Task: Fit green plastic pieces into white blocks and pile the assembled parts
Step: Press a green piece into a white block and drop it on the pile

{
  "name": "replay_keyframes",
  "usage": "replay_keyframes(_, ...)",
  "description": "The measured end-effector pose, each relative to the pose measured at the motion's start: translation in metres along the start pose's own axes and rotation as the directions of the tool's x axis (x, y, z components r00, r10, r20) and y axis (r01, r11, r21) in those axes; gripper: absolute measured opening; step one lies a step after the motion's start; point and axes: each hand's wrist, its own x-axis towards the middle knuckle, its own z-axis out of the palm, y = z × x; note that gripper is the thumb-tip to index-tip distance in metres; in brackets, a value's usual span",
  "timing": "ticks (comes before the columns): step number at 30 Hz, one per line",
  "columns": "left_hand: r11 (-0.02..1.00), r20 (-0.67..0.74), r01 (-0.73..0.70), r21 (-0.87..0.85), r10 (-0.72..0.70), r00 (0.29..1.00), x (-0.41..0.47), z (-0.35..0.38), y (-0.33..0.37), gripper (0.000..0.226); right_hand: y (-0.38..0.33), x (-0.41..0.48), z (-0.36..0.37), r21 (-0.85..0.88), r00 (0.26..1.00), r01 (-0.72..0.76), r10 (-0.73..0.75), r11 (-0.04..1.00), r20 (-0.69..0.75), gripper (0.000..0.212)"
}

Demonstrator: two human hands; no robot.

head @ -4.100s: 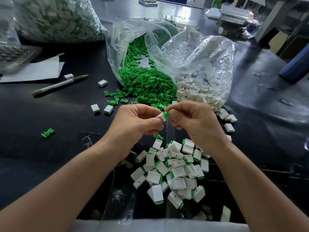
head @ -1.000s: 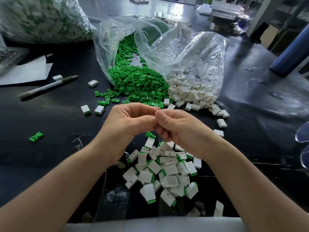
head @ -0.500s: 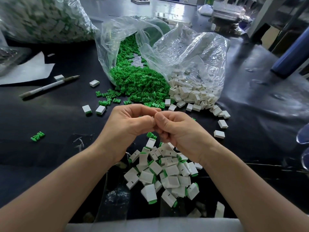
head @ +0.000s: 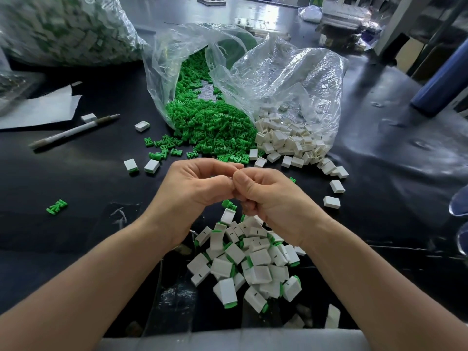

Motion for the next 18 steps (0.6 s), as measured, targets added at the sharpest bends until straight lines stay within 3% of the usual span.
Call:
replay_keyframes(13,1.0,0.027,-0.017,-0.002,0.017,0.999,-0.0002,0.0,0.0011,0.017,-0.0033,-0.0019,0.0021,-0.014,0.999,-0.01,0.009,1.0,-0.04,0.046)
replay_keyframes(18,1.0,0.03,-0.017,-0.01,0.018,0.999,-0.0008,0.0008,0.0018,0.018,-0.0036,-0.0024,0.0024,-0.042,0.998,-0.015,0.012,0.999,-0.054,0.036)
